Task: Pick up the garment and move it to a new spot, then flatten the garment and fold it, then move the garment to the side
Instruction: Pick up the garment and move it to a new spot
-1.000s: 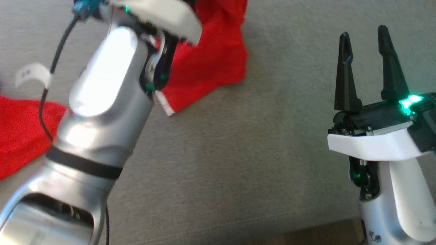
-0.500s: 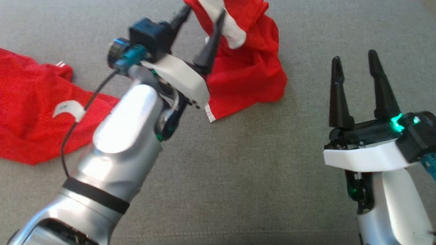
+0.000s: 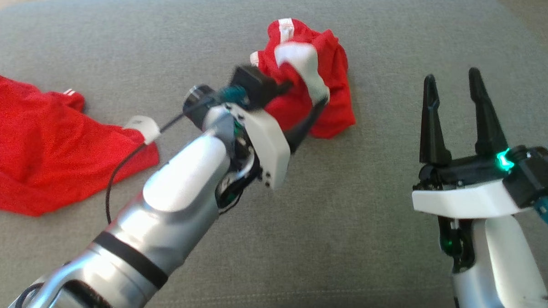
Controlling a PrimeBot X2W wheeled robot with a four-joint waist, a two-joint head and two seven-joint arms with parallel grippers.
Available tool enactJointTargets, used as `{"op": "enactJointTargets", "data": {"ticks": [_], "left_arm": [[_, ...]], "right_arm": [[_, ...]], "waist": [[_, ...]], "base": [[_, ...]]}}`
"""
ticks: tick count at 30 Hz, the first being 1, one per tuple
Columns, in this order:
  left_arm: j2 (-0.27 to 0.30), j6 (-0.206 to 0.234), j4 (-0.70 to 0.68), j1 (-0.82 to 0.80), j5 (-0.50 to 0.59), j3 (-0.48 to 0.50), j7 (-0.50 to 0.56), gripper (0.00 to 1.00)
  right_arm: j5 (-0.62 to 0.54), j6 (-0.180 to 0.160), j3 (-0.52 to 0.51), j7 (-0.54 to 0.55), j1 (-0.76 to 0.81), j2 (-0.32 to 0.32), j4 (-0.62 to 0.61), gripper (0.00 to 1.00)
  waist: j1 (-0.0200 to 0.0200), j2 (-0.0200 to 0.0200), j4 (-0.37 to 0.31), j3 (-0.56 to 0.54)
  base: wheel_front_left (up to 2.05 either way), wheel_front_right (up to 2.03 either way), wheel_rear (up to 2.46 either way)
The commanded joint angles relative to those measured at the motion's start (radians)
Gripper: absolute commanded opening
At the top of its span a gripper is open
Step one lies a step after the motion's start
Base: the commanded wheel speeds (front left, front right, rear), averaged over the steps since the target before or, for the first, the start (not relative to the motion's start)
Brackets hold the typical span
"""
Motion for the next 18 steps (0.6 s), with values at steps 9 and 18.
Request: {"op": "enactJointTargets", "data": {"ticks": [9, 18], "left_arm": [[0.091, -0.007, -0.091, 0.002, -0.085, -0.173, 0.117, 1.00], [0.187, 0.052, -0.115, 0.044, -0.111, -0.171, 0.055, 1.00]], "right_arm": [[0.003, 0.008, 0.033, -0.005, -0.001, -0.003, -0.024, 1.00], [0.003, 0.008, 0.009, -0.005, 0.035, -0.003, -0.017, 1.00]], "waist": [[0.0000, -0.0001, 0.034, -0.017], [0.0000, -0.0001, 0.077, -0.065]], "base": [[0.00, 0.00, 0.00], [0.00, 0.00, 0.00]]}}
